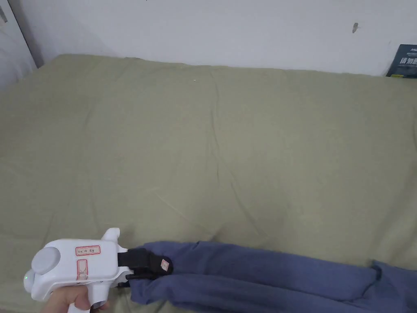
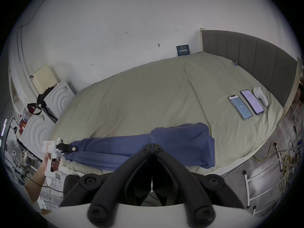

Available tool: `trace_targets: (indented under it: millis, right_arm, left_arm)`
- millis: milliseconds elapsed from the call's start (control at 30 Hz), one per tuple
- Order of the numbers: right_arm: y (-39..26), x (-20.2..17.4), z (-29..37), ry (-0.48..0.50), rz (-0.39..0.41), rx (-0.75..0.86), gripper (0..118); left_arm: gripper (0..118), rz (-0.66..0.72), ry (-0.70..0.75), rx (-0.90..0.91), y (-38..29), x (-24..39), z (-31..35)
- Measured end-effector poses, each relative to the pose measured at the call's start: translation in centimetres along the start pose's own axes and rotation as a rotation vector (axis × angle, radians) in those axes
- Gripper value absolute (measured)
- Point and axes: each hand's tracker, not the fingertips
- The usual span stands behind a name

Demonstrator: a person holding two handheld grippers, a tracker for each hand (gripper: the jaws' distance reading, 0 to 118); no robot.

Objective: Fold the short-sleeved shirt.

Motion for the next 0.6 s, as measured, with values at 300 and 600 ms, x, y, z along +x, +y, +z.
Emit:
trace_targets:
  millis: [300,600]
  right_arm:
    - [0.4,0.1,0.1,0.030,-0.015,0.020,0]
    - [0.4,0.3,-0.4,0.068,-0.024,0.013,0]
  left_arm:
    - [7,-0.019,0.056,0.075,-3.9,6.5,3.9]
    - [7,-0.007,0.185,0.218,-0.3,3.3,14.4]
